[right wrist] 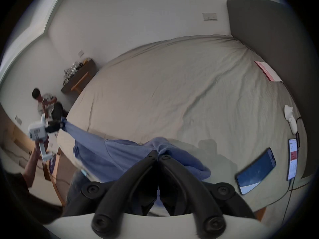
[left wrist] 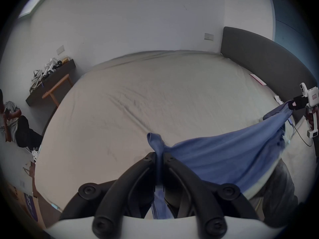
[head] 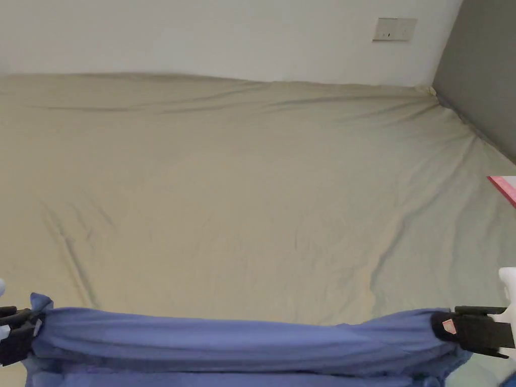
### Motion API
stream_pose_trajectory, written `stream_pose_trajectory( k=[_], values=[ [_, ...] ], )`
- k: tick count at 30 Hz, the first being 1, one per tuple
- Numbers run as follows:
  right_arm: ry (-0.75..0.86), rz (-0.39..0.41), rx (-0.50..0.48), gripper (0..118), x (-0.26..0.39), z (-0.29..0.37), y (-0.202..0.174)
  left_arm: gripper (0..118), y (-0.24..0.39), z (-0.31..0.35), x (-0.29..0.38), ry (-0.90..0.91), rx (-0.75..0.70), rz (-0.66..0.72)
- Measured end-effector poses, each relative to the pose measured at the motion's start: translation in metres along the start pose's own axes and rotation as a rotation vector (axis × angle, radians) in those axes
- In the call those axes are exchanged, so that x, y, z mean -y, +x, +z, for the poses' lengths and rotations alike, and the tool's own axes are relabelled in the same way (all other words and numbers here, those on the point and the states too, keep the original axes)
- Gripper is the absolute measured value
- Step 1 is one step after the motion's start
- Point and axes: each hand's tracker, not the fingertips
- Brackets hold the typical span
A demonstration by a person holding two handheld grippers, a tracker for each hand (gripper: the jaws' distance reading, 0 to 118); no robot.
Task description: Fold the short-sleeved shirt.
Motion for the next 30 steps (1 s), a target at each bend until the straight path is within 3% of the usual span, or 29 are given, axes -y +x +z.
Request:
stream_pose_trajectory(
  k=[3,11,14,17,24,27,28,30],
  values=[
    [-0.062,0.070,0.027,1,0.033,0.003,-0.002,7,0.005,0.007,0.024,-0.020,0.016,-0.004],
    [-0.319,-0.056,0.061,1,0.111,-0.067,0.033,7,0.032,-0.039,0.092,-0.229,0.013,-0.077],
    [-0.314,-0.061,0.058,1,0.122,-0.081,0.039,7,0.023,-0.052,0.106,-0.276,-0.007,-0.058],
    [-0.298,-0.116,0.032,1,0.117,-0.076,0.046,7,0.020,-0.052,0.119,-0.295,0.006,-0.028],
    [-0.284,-0.122,0.041,1,0.121,-0.076,0.043,8,0.015,-0.056,0.124,-0.279,-0.008,0.036],
    [-0.280,-0.090,0.063,1,0.124,-0.074,0.038,24,0.008,-0.059,0.128,-0.271,-0.016,0.018],
    [-0.282,-0.084,0.073,1,0.124,-0.075,0.036,30,0.008,-0.055,0.127,-0.248,-0.084,0.019],
    [-0.290,-0.074,0.091,1,0.122,-0.077,0.033,94,0.003,-0.048,0.128,-0.190,-0.182,0.001]
  ],
)
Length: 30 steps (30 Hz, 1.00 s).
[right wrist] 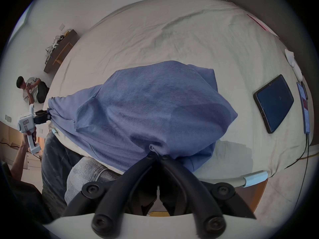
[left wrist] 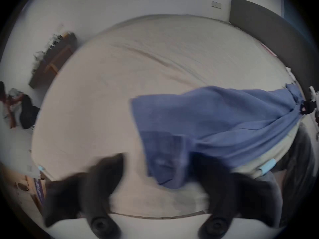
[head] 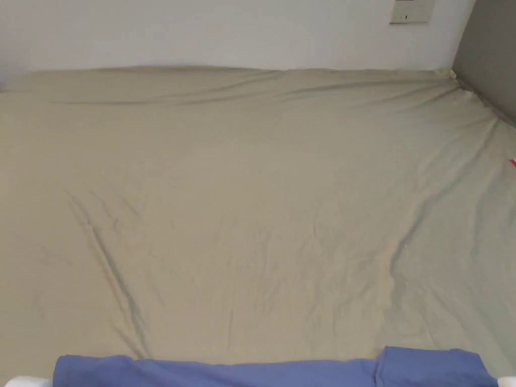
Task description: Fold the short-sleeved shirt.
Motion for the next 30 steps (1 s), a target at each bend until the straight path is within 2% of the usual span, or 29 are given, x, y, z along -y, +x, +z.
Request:
stream_pose_trajectory(
  k=[1,4,6,10,12,13,15,17,18,19,22,23,24,25,30],
  values=[
    [-0.006,-0.001,0.006,1,-0.001,0.001,-0.001,114,-0.006,0.007,0.000,0.026,0.002,0.030],
    [-0.013,-0.012,0.018,2,-0.002,0.000,-0.002,111,-0.015,0.038,-0.006,0.111,0.037,0.178],
    [-0.003,0.010,0.038,2,0.001,-0.001,-0.006,111,-0.019,0.059,-0.013,0.173,0.031,0.277],
    [0.035,0.035,0.126,3,0.010,-0.002,-0.019,111,-0.016,0.104,-0.021,0.346,0.015,0.498],
    [0.066,0.061,0.182,4,0.016,-0.004,-0.028,109,-0.007,0.120,-0.021,0.391,0.056,0.560],
    [0.086,0.099,0.211,7,0.020,-0.006,-0.033,101,-0.003,0.126,-0.021,0.391,0.071,0.565],
    [0.125,0.193,0.255,14,0.029,-0.008,-0.041,77,0.008,0.133,-0.022,0.397,0.065,0.552],
    [0.150,0.242,0.293,42,0.033,-0.001,-0.055,52,0.018,0.139,-0.023,0.400,0.020,0.495],
    [0.177,0.230,0.319,56,0.036,0.007,-0.061,40,0.023,0.142,-0.023,0.400,0.012,0.450],
    [0.228,0.196,0.318,59,0.038,0.017,-0.067,29,0.028,0.144,-0.022,0.403,0.006,0.406],
    [0.432,0.096,0.242,59,0.041,0.057,-0.076,13,0.037,0.147,-0.017,0.397,-0.012,0.362],
    [0.483,0.077,0.231,54,0.041,0.071,-0.084,12,0.039,0.147,-0.014,0.399,-0.009,0.369],
    [0.523,0.065,0.219,43,0.042,0.085,-0.093,10,0.040,0.148,-0.011,0.405,-0.019,0.391],
    [0.575,0.058,0.188,22,0.042,0.096,-0.095,10,0.040,0.150,-0.008,0.405,-0.012,0.406],
    [0.767,0.121,0.159,2,0.045,0.138,-0.136,10,0.032,0.155,0.006,0.407,0.026,0.451]
  ],
)
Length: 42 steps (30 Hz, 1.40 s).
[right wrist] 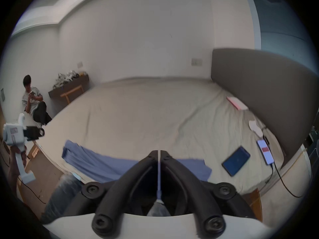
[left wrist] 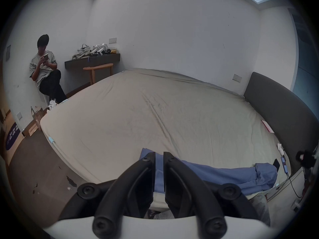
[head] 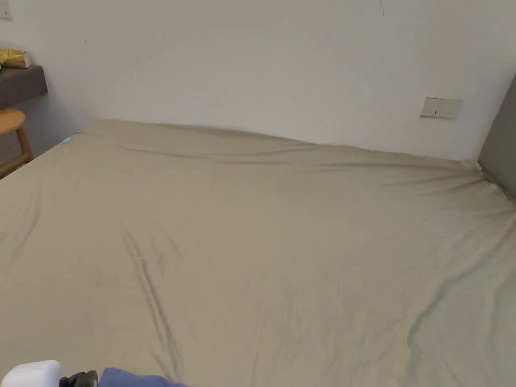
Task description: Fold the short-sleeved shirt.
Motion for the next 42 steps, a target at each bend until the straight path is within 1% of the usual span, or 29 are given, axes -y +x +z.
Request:
stream_pose_trajectory(
  k=[1,3,4,5,6,7,9,10,12,13,16,17,18,19,20,22,24,25,26,27,28,32,33,36,37,38,39,40,42],
  values=[
    [0.044,-0.010,-0.022,1,-0.005,0.005,-0.004,10,-0.007,-0.001,0.000,0.003,0.001,0.007],
    [0.191,-0.043,0.024,1,-0.013,0.013,-0.018,16,-0.020,-0.004,-0.003,-0.004,-0.031,0.043],
    [0.237,-0.038,0.026,1,-0.015,0.015,-0.019,19,-0.030,-0.008,-0.002,0.012,-0.050,0.079],
    [0.221,-0.019,0.015,1,-0.018,0.015,-0.020,22,-0.040,-0.012,-0.001,0.022,-0.065,0.108],
    [0.204,-0.016,0.017,1,-0.023,0.012,-0.022,29,-0.050,-0.018,0.000,0.012,-0.084,0.150],
    [0.206,-0.013,0.015,1,-0.026,0.011,-0.028,52,-0.061,-0.027,0.002,-0.019,-0.084,0.183],
    [0.198,-0.003,-0.025,1,-0.026,0.010,-0.030,104,-0.085,-0.051,0.007,-0.102,-0.007,0.228],
    [0.188,0.007,-0.045,1,-0.026,0.009,-0.033,117,-0.095,-0.063,0.010,-0.161,0.056,0.250],
    [0.181,0.025,-0.053,1,-0.030,0.012,-0.047,114,-0.104,-0.077,0.017,-0.230,0.154,0.301],
    [0.180,0.035,-0.055,1,-0.029,0.012,-0.050,114,-0.110,-0.081,0.018,-0.220,0.113,0.304],
    [0.170,0.040,-0.065,1,-0.034,0.012,-0.057,114,-0.126,-0.108,0.023,-0.263,0.133,0.305],
    [0.156,0.034,-0.076,1,-0.035,0.011,-0.058,111,-0.127,-0.122,0.027,-0.297,0.182,0.311],
    [0.143,0.026,-0.080,1,-0.038,0.011,-0.058,104,-0.133,-0.133,0.028,-0.336,0.273,0.332],
    [0.137,0.021,-0.078,1,-0.039,0.011,-0.059,94,-0.140,-0.142,0.030,-0.330,0.365,0.356],
    [0.132,0.020,-0.072,1,-0.039,0.010,-0.059,92,-0.144,-0.151,0.032,-0.339,0.409,0.376],
    [0.094,0.030,-0.041,1,-0.040,0.007,-0.062,92,-0.147,-0.174,0.034,-0.382,0.354,0.375],
    [0.081,0.017,-0.037,1,-0.040,0.006,-0.056,94,-0.148,-0.192,0.040,-0.400,0.353,0.369],
    [0.071,0.007,-0.038,1,-0.040,0.005,-0.056,96,-0.151,-0.200,0.042,-0.421,0.379,0.366],
    [0.061,0.000,-0.036,1,-0.040,0.005,-0.056,97,-0.151,-0.196,0.039,-0.365,0.420,0.355],
    [0.049,-0.005,-0.026,1,-0.040,0.004,-0.057,98,-0.150,-0.198,0.035,-0.367,0.454,0.357],
    [0.031,-0.008,-0.017,1,-0.041,0.003,-0.058,99,-0.150,-0.203,0.034,-0.424,0.468,0.361],
    [0.005,-0.009,0.024,1,-0.040,-0.001,-0.066,112,-0.143,-0.205,0.025,-0.497,0.578,0.245],
    [-0.001,-0.015,0.029,1,-0.040,-0.003,-0.068,115,-0.143,-0.205,0.023,-0.518,0.624,0.275],
    [-0.019,-0.046,0.022,1,-0.040,-0.008,-0.076,118,-0.141,-0.226,0.034,-0.711,0.846,0.501],
    [-0.026,-0.054,0.018,1,-0.040,-0.010,-0.079,118,-0.147,-0.238,0.043,-0.750,0.896,0.592],
    [-0.032,-0.058,0.013,1,-0.039,-0.012,-0.082,118,-0.146,-0.243,0.048,-0.728,0.937,0.648],
    [-0.039,-0.058,0.012,1,-0.039,-0.015,-0.086,118,-0.144,-0.247,0.050,-0.700,0.966,0.649],
    [-0.047,-0.053,0.014,1,-0.039,-0.017,-0.090,118,-0.143,-0.246,0.047,-0.669,0.954,0.613],
    [-0.060,-0.036,0.020,1,-0.039,-0.020,-0.098,118,-0.135,-0.241,0.048,-0.651,0.957,0.599]
  ],
)
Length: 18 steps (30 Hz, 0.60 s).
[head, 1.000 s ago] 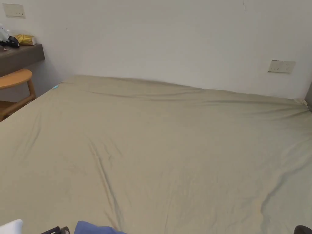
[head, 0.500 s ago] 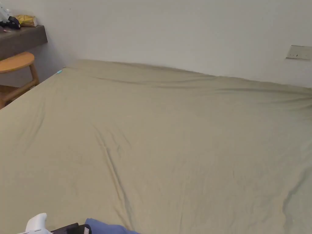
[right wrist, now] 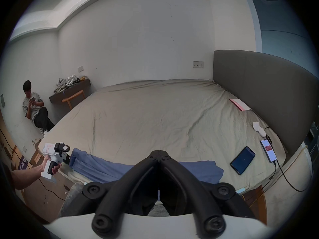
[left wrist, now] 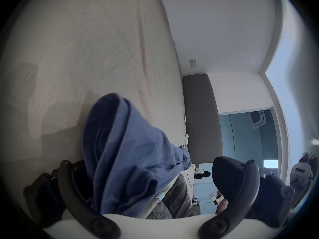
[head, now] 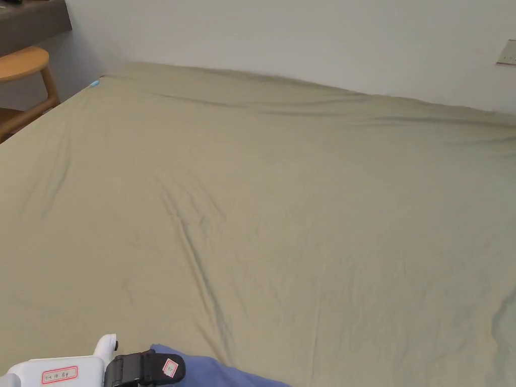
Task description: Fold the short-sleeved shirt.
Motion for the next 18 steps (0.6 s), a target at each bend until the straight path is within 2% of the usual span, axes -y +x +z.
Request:
stream_pose_trajectory(
  k=[2,5,7,10,16,18],
  values=[
    [-0.004,0.015,0.006,1,-0.001,-0.002,-0.006,118,0.006,0.002,-0.002,-0.034,-0.023,-0.072],
    [-0.006,0.020,0.002,1,-0.002,-0.005,-0.013,118,0.004,0.007,-0.005,-0.048,-0.012,-0.059],
    [-0.025,-0.002,-0.009,1,-0.002,-0.013,-0.017,118,-0.008,0.003,-0.015,-0.080,0.060,0.006],
    [-0.046,-0.059,-0.044,1,-0.002,-0.021,-0.026,118,-0.008,-0.008,-0.020,-0.104,0.081,0.009],
    [-0.046,-0.058,-0.049,1,-0.003,-0.030,-0.047,118,0.002,-0.033,-0.018,-0.145,0.066,-0.103],
    [-0.057,-0.063,-0.051,1,-0.002,-0.029,-0.043,116,0.004,-0.035,-0.018,-0.163,0.050,-0.113]
  ],
)
